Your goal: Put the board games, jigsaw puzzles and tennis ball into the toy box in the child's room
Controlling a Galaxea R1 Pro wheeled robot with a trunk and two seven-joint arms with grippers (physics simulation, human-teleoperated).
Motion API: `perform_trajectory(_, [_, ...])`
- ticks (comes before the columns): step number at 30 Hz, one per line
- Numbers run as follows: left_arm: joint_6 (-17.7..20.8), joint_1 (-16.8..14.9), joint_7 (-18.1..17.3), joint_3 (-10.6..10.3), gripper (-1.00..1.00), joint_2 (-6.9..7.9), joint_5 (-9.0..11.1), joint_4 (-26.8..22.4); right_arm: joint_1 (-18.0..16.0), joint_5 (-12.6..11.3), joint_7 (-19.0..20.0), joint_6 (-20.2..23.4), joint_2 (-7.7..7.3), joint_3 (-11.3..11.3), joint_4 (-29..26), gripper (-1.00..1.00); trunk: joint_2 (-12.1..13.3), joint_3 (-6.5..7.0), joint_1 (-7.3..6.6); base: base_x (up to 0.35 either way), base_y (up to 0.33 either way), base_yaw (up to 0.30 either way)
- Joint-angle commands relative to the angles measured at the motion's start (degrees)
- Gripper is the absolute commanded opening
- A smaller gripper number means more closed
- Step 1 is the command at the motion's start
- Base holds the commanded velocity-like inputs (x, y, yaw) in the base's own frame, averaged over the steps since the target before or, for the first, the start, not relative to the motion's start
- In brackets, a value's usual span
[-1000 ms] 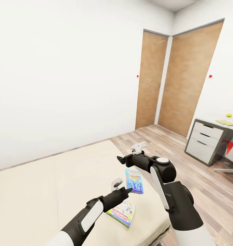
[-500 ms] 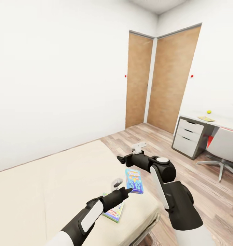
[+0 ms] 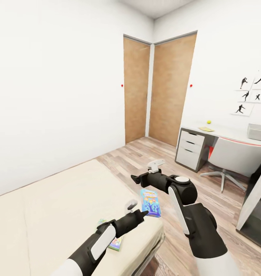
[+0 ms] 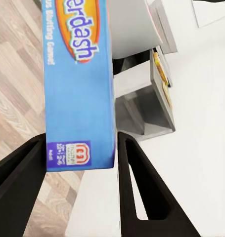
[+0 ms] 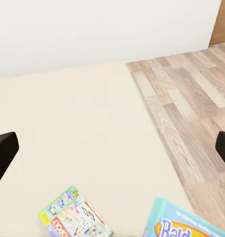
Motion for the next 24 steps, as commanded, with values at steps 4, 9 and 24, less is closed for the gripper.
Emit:
perform_trajectory(4, [0.67, -0.22, -0.03, -0.06, -1.00, 0.02, 0.61, -0.02, -0.05, 0.19, 0.20, 0.26, 0.03, -0.02, -0.04, 1.00, 1.58, 0.66, -0.88, 0.000, 0.000, -0.292])
perform_trajectory(9, [0.79, -0.26, -0.02, -0.04, -1.00, 0.03, 0.59, -0.02, 0.00, 0.18, 0.20, 0.26, 0.03, -0.02, -0.03, 1.00, 3.59, 1.56, -1.98, 0.000, 0.000, -0.292])
perform_trajectory(24, [0.94, -0.28, 0.07, -0.03, -1.00, 0.03, 0.58, -0.02, 0.12, 0.21, 0.20, 0.26, 0.09, -0.02, -0.02, 1.00, 9.60, 4.25, -5.28, 0.000, 0.000, -0.292])
